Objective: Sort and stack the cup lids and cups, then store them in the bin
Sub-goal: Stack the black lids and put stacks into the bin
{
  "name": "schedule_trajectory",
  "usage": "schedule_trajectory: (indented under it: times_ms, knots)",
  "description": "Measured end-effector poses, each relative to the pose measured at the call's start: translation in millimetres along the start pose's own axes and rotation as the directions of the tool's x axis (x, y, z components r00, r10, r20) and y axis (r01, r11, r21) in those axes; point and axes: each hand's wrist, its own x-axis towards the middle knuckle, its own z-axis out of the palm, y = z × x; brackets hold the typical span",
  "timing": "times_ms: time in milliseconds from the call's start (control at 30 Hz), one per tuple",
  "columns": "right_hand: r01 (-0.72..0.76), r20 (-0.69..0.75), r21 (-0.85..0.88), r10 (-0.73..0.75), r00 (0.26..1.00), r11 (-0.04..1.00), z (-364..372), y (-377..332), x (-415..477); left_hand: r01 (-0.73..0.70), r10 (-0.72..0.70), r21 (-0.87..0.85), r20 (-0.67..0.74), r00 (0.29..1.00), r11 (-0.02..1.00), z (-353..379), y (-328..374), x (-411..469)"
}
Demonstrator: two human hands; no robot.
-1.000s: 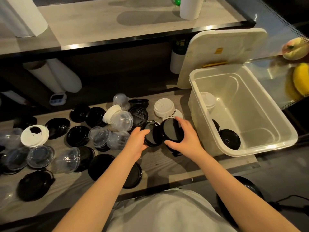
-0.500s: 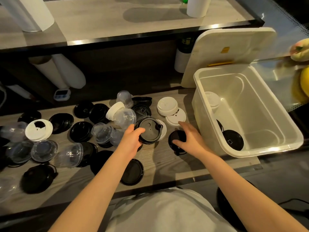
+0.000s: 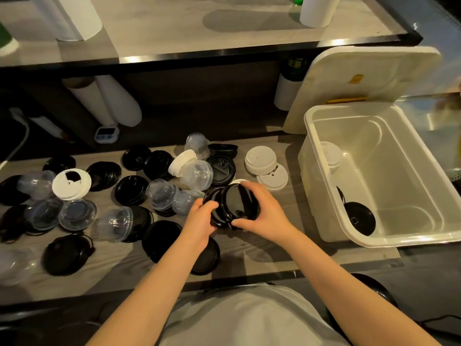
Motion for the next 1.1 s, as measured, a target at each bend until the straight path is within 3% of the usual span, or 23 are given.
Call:
schedule_trajectory:
  times_ms: [100, 300, 500, 600, 733, 867, 967, 1100]
  knots:
    - [0.062, 0.089, 0.007, -0.063, 0.994, 0.998, 7.5, -14.5, 13.4, 0.018, -0.010, -0.162, 0.052, 0.999, 0.987, -5.6, 9.7, -5.0]
    - [0.252, 0.223, -0.142, -0.217, 0.950, 0.957, 25.9, -19.6, 30.9, 0.004, 0.006, -0.131, 0.078, 0.997, 0.991, -34.1, 9.9, -8.4]
    - [0.227, 0.269, -0.035, -0.210, 0.940, 0.973, 29.9, -27.8, 45.1, -0.050, 0.058, -0.157, 0.045, 0.997, 0.986, -52.7, 21.6, -6.5]
    - [0.115, 0.276, -0.042, -0.099, 0.956, 0.993, 17.7, -28.7, 56.6, -0.063, 0.050, -0.224, -0.067, 0.997, 0.973, -59.4, 32.8, 2.8]
    - [-0.144, 0.040, -0.045, 0.146, 0.988, 0.988, 3.5, -19.8, 85.8, -0.130, 0.096, -0.253, -0.141, 0.985, 0.959, -64.2, 52.9, 10.3]
    - [-0.359, -0.108, -0.166, 0.345, 0.932, 0.918, 5.0, -14.4, 124.0, -0.169, 0.130, -0.247, -0.166, 0.977, 0.954, -68.8, 68.0, 17.1]
    - [-0.451, -0.092, -0.205, 0.441, 0.893, 0.869, 12.7, -12.8, 142.0, -0.181, 0.143, -0.249, -0.163, 0.976, 0.951, -73.6, 73.9, 24.2]
    - [-0.442, -0.097, -0.272, 0.433, 0.896, 0.855, 21.2, -6.2, 146.4, -0.175, 0.141, -0.243, -0.152, 0.978, 0.954, -77.0, 76.8, 33.5]
